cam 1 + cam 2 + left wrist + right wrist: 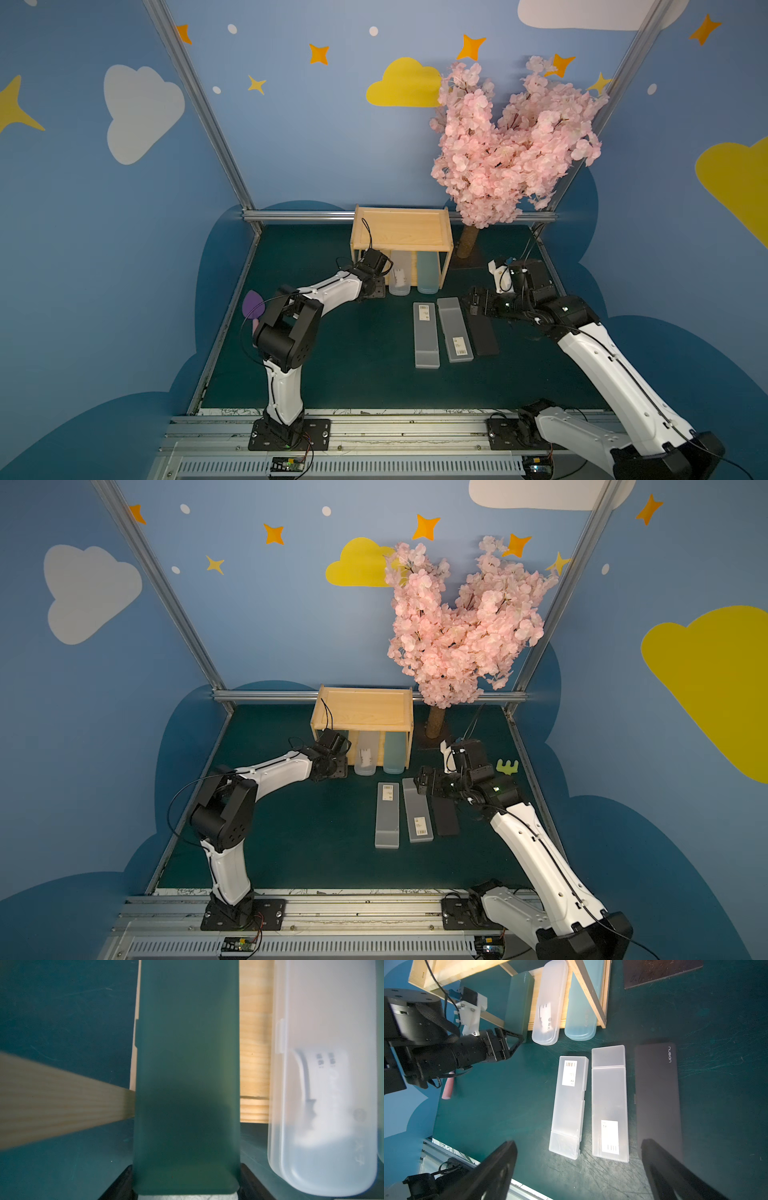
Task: Remove the pencil cases from the shelf
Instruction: Pick up the pencil case from the shelf, then place the pencil case at the center of the board.
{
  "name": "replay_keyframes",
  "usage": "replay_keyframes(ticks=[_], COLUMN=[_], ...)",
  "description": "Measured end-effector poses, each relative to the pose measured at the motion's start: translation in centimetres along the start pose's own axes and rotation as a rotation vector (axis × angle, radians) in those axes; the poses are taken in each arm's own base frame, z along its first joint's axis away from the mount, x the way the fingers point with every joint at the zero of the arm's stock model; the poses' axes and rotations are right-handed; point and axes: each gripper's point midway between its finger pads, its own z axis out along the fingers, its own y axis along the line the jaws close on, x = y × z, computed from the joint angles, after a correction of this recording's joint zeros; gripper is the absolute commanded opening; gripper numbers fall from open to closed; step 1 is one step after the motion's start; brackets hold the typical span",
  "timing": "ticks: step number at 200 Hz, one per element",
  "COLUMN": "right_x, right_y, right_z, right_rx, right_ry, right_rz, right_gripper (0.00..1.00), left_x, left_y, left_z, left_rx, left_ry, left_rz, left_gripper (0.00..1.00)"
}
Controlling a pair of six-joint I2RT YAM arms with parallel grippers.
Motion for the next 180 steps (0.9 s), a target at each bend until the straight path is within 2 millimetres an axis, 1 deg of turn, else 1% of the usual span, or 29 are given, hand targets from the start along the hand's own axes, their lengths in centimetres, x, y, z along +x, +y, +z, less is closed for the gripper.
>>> replay_keyframes(ticks=[17, 28, 57, 99, 124, 156, 180], right_x=[0.0, 0.0, 0.1, 0.2, 0.1, 0.4, 0.7], right_y=[0.0, 0.1, 0.3, 0.7, 1.2, 2.0, 2.7], right_z=[-0.1, -0.2, -0.1, -0.6, -1.3, -2.0, -2.5], right_rx=[-0.002, -0.003, -0.008, -0.023, -0.039, -0.065, -0.086], right_ry=[-0.004, -0.005, -0.002, -0.012, -0.032, -0.044, -0.052], right_rz=[0.002, 0.002, 0.004, -0.008, -0.012, -0.018, -0.028], right_gripper=[0.98, 0.98, 0.98, 0.98, 0.98, 0.98, 0.98], left_x=[0.8, 1.6, 3.9, 8.9, 11.8, 14.1, 15.6], left_y=[0.5, 0.7, 0.5, 0.4, 0.9, 1.8, 1.5], left_z=[-0.7, -1.4, -4.4, -9.7, -12.2, -14.6, -15.8], left_rx=[0.001, 0.009, 0.063, 0.092, 0.101, 0.107, 0.11], left_ry=[0.009, 0.021, 0.039, 0.076, 0.096, 0.094, 0.103], left_rz=[-0.003, -0.002, -0.005, 0.027, 0.035, 0.013, -0.001], left_gripper=[0.7, 0.7, 0.7, 0.7, 0.7, 0.7, 0.7])
